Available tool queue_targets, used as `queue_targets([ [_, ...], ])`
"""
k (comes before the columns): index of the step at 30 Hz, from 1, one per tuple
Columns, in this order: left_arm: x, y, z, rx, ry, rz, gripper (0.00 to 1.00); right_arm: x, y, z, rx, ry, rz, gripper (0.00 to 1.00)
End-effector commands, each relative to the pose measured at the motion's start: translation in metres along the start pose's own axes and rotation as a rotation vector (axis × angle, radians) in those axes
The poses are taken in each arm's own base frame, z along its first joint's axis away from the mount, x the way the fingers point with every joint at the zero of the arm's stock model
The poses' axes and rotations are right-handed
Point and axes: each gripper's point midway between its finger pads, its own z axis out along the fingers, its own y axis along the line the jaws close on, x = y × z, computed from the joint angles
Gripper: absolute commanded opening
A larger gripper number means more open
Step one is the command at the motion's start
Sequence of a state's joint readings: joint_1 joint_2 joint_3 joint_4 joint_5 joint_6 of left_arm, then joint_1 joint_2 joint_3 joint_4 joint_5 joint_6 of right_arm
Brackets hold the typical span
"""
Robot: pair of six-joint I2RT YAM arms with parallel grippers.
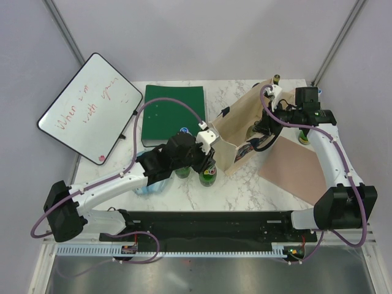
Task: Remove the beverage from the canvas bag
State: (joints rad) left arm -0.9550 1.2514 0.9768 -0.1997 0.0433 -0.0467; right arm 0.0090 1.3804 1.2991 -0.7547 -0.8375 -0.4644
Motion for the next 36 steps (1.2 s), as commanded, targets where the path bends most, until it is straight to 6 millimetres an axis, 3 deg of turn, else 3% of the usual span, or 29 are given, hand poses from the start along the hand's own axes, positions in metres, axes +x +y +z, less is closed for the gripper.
queue_targets([
  [1, -0.058, 0.001, 0.0, -0.01, -0.216, 0.001, 0.02, 0.003, -0.002, 0.003, -0.008, -0.001, 0.001, 0.36],
  [9, -0.049, 0.006, 0.014, -0.032, -0.202, -0.008, 0.02, 0.006, -0.003, 0.005, -0.01, 0.005, 0.004, 0.37],
  [17, -0.029, 0.012, 0.018, -0.067, -0.162, -0.034, 0.06, 0.006, -0.003, 0.005, -0.01, 0.006, 0.008, 0.36],
  [21, -0.02, 0.012, 0.018, -0.067, -0.144, -0.053, 0.28, 0.006, -0.003, 0.005, -0.011, 0.009, 0.005, 0.37],
  [25, -0.024, 0.014, 0.013, -0.082, -0.155, -0.071, 0.5, 0.007, -0.003, 0.003, -0.013, 0.019, -0.013, 0.37],
  [30, -0.053, 0.015, -0.005, -0.098, -0.229, -0.083, 0.72, 0.015, 0.001, 0.0, -0.022, 0.057, -0.039, 0.37],
  [36, -0.096, 0.015, -0.027, -0.109, -0.314, -0.127, 0.89, 0.033, 0.01, -0.005, -0.065, 0.121, -0.121, 0.37],
])
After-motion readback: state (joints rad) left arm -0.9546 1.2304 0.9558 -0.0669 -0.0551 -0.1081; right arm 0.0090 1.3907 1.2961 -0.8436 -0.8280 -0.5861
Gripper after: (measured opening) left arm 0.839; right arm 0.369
